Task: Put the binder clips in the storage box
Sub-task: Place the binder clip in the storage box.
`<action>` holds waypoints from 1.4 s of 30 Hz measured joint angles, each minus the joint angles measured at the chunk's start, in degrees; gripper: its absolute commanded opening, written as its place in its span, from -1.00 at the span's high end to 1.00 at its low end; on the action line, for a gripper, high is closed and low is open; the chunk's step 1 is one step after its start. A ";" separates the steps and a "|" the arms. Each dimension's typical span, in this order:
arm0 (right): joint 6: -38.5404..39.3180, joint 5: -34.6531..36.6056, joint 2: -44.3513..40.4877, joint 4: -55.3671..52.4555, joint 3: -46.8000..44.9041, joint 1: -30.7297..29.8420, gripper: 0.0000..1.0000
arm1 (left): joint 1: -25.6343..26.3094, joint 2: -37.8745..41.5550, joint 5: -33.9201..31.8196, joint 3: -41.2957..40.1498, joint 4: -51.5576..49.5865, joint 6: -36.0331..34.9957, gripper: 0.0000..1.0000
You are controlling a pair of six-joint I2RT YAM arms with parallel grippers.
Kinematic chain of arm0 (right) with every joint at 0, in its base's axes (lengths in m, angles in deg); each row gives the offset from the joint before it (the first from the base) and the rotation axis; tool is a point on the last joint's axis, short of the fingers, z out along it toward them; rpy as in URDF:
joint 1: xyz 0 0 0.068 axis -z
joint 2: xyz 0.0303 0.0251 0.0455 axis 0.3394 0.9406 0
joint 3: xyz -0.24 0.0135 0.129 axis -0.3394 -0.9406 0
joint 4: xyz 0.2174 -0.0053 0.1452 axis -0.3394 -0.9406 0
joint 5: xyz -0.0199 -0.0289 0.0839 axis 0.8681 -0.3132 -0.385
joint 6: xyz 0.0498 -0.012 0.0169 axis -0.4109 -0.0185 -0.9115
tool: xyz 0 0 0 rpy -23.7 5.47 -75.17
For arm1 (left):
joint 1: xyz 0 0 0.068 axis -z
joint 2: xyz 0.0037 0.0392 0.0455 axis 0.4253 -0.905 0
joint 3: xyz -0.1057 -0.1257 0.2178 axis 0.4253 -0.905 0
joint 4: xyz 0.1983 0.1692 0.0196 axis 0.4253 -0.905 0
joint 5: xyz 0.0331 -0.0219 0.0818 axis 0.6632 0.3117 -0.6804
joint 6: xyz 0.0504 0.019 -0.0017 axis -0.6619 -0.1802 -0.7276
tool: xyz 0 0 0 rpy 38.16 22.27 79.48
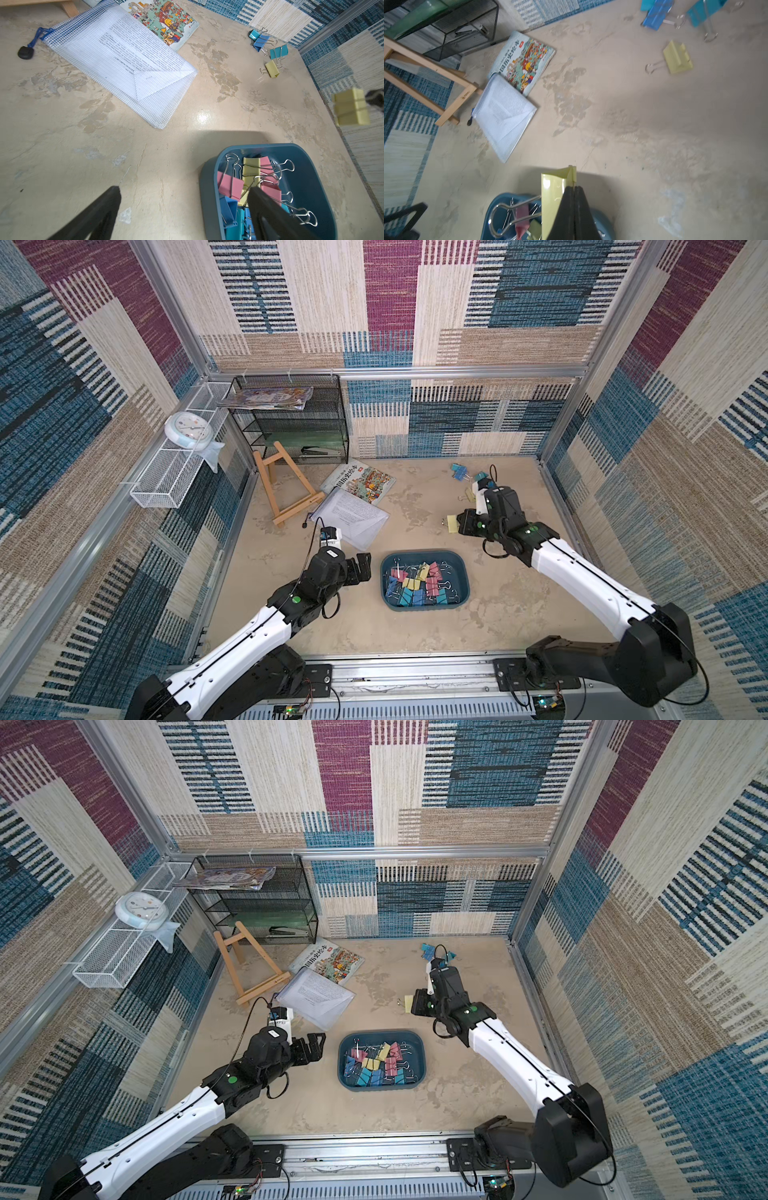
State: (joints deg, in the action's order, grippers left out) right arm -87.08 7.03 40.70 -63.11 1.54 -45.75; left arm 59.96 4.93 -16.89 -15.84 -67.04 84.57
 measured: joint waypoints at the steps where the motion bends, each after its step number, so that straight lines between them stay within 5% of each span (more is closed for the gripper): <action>1: -1.14 -0.22 -1.88 -1.07 -1.81 -0.74 1.00 | -0.04 0.07 -0.13 0.00 -0.20 -0.13 -0.99; 9: -6.78 2.69 -6.49 -8.61 -8.94 -7.98 1.00 | -0.28 -0.39 -0.15 -0.11 -0.22 -0.37 -0.99; 23: -10.45 9.68 2.78 -6.01 -10.80 -14.05 1.00 | -0.28 -2.12 0.92 -0.79 0.52 0.55 -0.99; 36: -13.03 14.34 -3.54 -3.10 -11.87 -13.88 0.18 | -0.31 -1.88 0.90 -1.27 0.31 0.72 -0.99; 42: -9.33 12.17 -2.49 1.14 -6.12 -3.23 0.18 | -0.31 -0.92 0.90 -1.27 0.22 0.70 -0.99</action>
State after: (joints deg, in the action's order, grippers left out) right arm -96.42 19.20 38.21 -61.97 -4.58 -48.99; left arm 59.65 4.01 -15.99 -17.11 -66.82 85.27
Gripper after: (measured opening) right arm 0.411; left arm 0.995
